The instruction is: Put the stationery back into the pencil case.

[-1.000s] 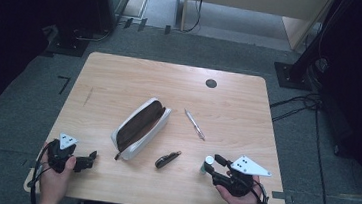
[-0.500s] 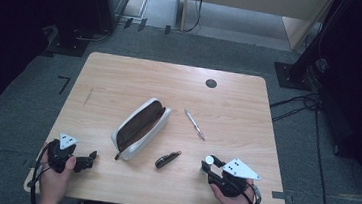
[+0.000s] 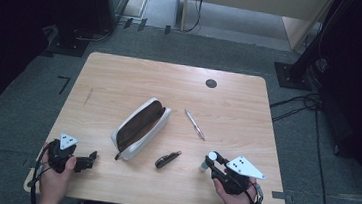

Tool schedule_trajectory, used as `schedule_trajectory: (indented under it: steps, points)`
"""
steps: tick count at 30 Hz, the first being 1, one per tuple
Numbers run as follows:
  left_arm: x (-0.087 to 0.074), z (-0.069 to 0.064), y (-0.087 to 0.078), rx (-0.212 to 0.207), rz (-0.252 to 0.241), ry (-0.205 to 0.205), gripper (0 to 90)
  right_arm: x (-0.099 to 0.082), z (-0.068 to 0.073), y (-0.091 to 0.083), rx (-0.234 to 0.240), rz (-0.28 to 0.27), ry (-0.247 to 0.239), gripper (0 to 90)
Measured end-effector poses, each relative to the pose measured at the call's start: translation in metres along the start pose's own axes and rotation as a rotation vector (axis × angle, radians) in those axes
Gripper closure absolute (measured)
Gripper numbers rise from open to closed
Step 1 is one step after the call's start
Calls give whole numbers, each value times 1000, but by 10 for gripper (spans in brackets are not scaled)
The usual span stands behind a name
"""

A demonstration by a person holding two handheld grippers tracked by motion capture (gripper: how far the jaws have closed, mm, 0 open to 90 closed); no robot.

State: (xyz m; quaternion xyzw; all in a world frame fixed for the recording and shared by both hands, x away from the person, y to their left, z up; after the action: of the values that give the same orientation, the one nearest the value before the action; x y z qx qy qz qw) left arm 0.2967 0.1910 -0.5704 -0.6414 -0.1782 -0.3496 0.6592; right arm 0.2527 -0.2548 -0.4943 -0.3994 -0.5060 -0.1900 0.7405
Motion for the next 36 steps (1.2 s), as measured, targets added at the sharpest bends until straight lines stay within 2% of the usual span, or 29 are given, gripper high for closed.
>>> schedule_trajectory:
  steps: [11, 16, 23, 36]
  points:
    - [0, 0, 0, -1, 0, -1, 0, 26, 11, 1, 41, -52, 2, 658]
    - [0, 0, 0, -1, 0, -1, 0, 39, 19, 7, 68, -66, 6, 658]
    - [0, 0, 0, -1, 0, -1, 0, 57, 32, 16, 97, -74, -21, 658]
    - [0, 0, 0, -6, 0, 5, 0, 79, 52, 35, 153, -102, -31, 658]
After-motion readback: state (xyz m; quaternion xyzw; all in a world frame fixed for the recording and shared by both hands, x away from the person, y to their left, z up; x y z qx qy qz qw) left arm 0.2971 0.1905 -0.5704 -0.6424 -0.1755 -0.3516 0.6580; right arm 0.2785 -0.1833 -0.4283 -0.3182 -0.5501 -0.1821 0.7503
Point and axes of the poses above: each handheld gripper's, and its own axes: y roughly forward along the jaws, x roughly out of its top, z roughly to its left, the point moved 7 cm from there along y, roughly forward along the jaws, and after that the axes turned 8 degrees about x, right-handed, at the moved point
